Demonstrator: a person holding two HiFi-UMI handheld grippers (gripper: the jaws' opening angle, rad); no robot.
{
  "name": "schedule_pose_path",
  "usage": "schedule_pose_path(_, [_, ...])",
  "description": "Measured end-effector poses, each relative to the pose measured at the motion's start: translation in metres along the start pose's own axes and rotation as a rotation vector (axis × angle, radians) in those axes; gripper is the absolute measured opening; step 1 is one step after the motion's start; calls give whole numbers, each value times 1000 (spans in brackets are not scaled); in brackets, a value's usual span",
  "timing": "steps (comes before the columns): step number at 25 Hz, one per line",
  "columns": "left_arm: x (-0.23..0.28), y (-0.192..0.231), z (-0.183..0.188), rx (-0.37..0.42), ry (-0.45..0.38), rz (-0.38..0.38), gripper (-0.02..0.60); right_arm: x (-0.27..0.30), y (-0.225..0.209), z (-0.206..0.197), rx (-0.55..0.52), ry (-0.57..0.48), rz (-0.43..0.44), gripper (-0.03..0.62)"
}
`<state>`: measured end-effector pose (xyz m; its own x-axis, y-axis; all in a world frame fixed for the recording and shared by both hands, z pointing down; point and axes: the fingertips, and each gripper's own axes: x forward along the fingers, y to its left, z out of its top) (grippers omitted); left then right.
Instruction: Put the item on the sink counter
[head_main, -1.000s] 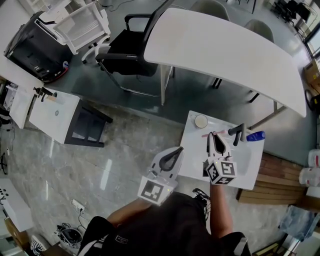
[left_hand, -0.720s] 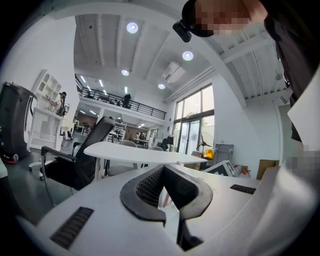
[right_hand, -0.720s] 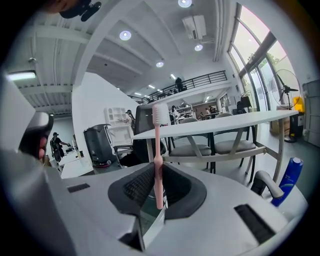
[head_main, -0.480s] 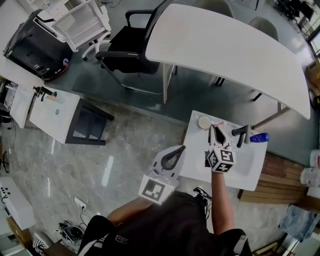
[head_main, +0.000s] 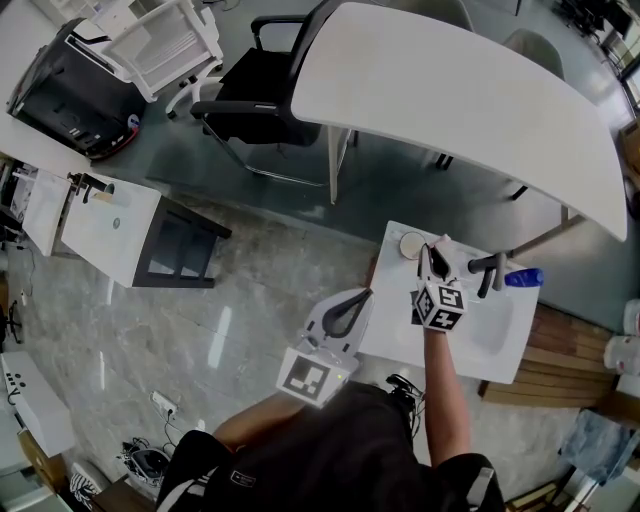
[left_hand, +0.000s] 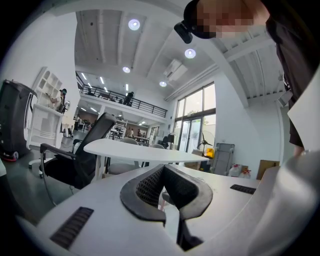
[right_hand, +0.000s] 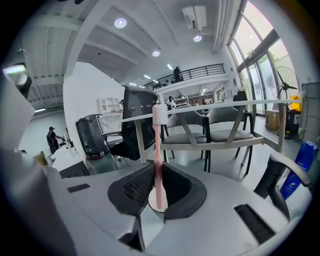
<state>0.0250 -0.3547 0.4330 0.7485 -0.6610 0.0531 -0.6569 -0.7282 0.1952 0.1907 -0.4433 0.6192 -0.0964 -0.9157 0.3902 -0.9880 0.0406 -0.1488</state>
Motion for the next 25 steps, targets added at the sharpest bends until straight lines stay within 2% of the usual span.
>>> schedule_pose_path(25, [13,9,-15,-18,31,20,15,43,-11,-67,3,174,-2,48])
